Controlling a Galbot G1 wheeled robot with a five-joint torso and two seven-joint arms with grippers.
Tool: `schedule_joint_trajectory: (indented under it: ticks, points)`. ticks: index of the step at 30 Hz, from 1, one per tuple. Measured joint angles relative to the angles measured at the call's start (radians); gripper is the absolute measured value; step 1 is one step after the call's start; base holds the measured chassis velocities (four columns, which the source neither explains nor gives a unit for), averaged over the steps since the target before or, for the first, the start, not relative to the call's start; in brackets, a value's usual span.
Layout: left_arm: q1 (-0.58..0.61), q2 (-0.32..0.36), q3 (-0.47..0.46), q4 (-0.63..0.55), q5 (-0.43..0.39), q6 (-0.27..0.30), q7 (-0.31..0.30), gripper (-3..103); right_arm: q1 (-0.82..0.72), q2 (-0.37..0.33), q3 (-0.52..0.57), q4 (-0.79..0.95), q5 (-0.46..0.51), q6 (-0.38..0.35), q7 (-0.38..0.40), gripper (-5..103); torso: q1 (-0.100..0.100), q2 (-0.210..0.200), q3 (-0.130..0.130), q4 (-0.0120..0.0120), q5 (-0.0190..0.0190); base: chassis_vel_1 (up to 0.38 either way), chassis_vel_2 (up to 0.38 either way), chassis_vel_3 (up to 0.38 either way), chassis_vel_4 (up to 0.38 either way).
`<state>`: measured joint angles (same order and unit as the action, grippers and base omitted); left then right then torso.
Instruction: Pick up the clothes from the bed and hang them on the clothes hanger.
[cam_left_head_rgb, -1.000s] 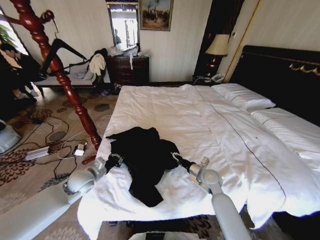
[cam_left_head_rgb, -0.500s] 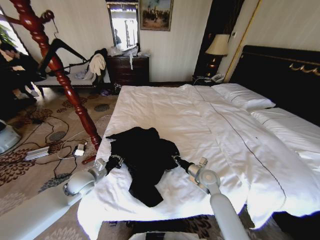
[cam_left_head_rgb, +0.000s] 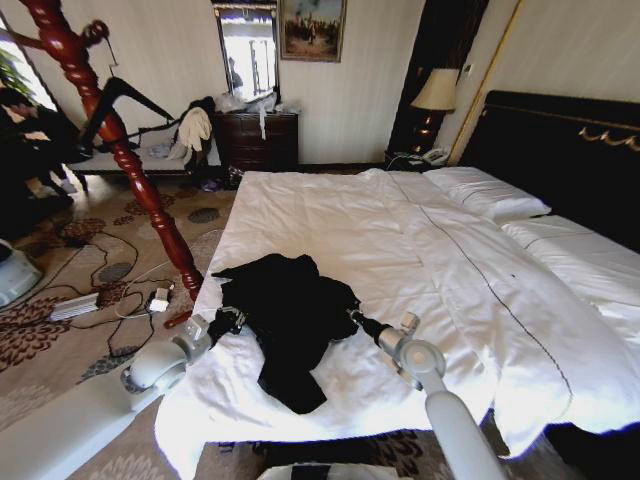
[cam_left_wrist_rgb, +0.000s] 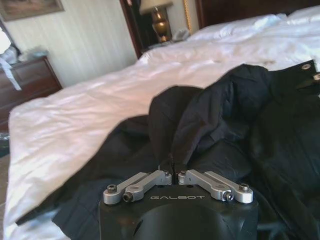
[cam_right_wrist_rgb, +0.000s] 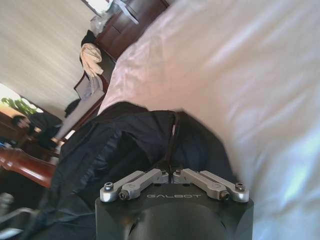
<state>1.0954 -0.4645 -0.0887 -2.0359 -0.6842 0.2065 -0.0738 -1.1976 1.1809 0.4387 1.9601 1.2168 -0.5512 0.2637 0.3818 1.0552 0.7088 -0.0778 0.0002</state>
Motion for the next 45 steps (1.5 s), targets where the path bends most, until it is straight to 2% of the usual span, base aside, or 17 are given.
schedule_joint_trajectory:
  ticks: [2, 3, 5, 7, 9, 12, 14, 17, 20, 23, 24, 26, 27, 30, 33, 39, 45]
  points:
    - [-0.008, -0.006, -0.010, -0.016, -0.018, 0.000, -0.023, 1, -0.004, -0.064, -0.001, 0.032, -0.070, 0.026, -0.001, 0, 0.000, 0.000, 0.000, 0.0000, -0.0003, 0.000, 0.000, 0.000, 0.000]
    - [-0.008, -0.006, -0.010, -0.016, -0.018, 0.000, -0.023, 1, -0.004, -0.064, -0.001, 0.032, -0.070, 0.026, -0.001, 0, 0.000, 0.000, 0.000, 0.0000, -0.0003, 0.000, 0.000, 0.000, 0.000]
    - [-0.026, -0.029, -0.023, -0.034, -0.058, 0.000, -0.056, 1, -0.019, -0.156, 0.009, 0.070, -0.153, 0.055, -0.012, 0, 0.000, 0.000, 0.000, -0.0003, 0.0001, 0.000, 0.000, 0.000, 0.000]
    - [-0.036, -0.058, -0.033, -0.038, -0.081, 0.000, -0.069, 1, -0.039, -0.213, 0.029, 0.096, -0.206, 0.083, -0.025, 0, 0.000, 0.000, 0.000, -0.0004, 0.0000, 0.000, 0.000, 0.000, 0.000]
    - [-0.038, -0.068, -0.036, -0.038, -0.085, -0.001, -0.072, 1, -0.046, -0.230, 0.038, 0.104, -0.222, 0.093, -0.029, 0, 0.000, 0.000, 0.000, -0.0002, 0.0001, 0.000, 0.000, 0.000, 0.000]
    - [-0.049, -0.136, -0.055, -0.032, -0.099, -0.004, -0.083, 1, -0.099, -0.299, 0.099, 0.143, -0.278, 0.134, -0.039, 0, 0.000, 0.000, 0.000, 0.0000, 0.0000, 0.000, 0.000, 0.000, 0.000]
    - [-0.053, -0.151, -0.058, -0.029, -0.101, -0.006, -0.086, 1, -0.113, -0.312, 0.116, 0.150, -0.291, 0.142, -0.042, 0, 0.000, 0.000, 0.000, -0.0001, 0.0000, 0.000, 0.000, 0.000, 0.000]
    - [-0.083, -0.207, -0.060, -0.011, -0.107, -0.011, -0.090, 1, -0.175, -0.375, 0.203, 0.175, -0.341, 0.182, -0.059, 0, 0.000, 0.000, 0.000, -0.0003, 0.0001, 0.000, 0.000, 0.000, 0.000]
    - [-0.109, -0.234, -0.056, 0.000, -0.110, -0.011, -0.091, 1, -0.193, -0.400, 0.243, 0.181, -0.347, 0.196, -0.064, 0, 0.000, 0.000, 0.000, -0.0001, -0.0003, 0.000, 0.000, 0.000, 0.000]
    - [-0.187, -0.279, -0.047, 0.015, -0.124, -0.007, -0.105, 1, -0.199, -0.457, 0.295, 0.183, -0.339, 0.215, -0.063, 0, 0.000, 0.000, 0.000, -0.0002, 0.0002, 0.000, 0.000, 0.000, 0.000]
    - [-0.187, -0.279, -0.047, 0.015, -0.124, -0.007, -0.105, 1, -0.199, -0.457, 0.295, 0.183, -0.339, 0.215, -0.063, 0, 0.000, 0.000, 0.000, -0.0002, 0.0002, 0.000, 0.000, 0.000, 0.000]
    - [-0.241, -0.276, -0.031, 0.004, -0.156, 0.001, -0.127, 1, -0.211, -0.518, 0.330, 0.205, -0.337, 0.229, -0.060, 0, 0.000, 0.000, 0.000, -0.0003, -0.0001, 0.000, 0.000, 0.000, 0.000]
    - [-0.241, -0.276, -0.031, 0.004, -0.156, 0.001, -0.127, 1, -0.211, -0.518, 0.330, 0.205, -0.337, 0.229, -0.060, 0, 0.000, 0.000, 0.000, -0.0003, -0.0001, 0.000, 0.000, 0.000, 0.000]
    - [-0.318, -0.245, 0.002, -0.018, -0.189, 0.012, -0.155, 1, -0.207, -0.597, 0.357, 0.227, -0.379, 0.254, -0.065, 0, 0.000, 0.000, 0.000, 0.0001, -0.0002, 0.000, 0.000, 0.000, 0.000]
    - [-0.368, -0.235, 0.013, -0.029, -0.216, 0.021, -0.177, 1, -0.187, -0.635, 0.366, 0.231, -0.387, 0.270, -0.064, 0, 0.000, 0.000, 0.000, 0.0000, -0.0001, 0.000, 0.000, 0.000, 0.000]
    - [-0.457, -0.214, 0.023, -0.033, -0.278, 0.032, -0.205, 1, -0.141, -0.672, 0.369, 0.218, -0.392, 0.299, -0.060, 0, 0.000, 0.000, 0.000, -0.0002, -0.0002, 0.000, 0.000, 0.000, 0.000]
    - [-0.574, -0.157, 0.025, -0.087, -0.394, 0.050, -0.246, 1, -0.051, -0.724, 0.383, 0.242, -0.310, 0.299, -0.040, 0, 0.000, 0.000, 0.000, -0.0002, -0.0004, 0.000, 0.000, 0.000, 0.000]
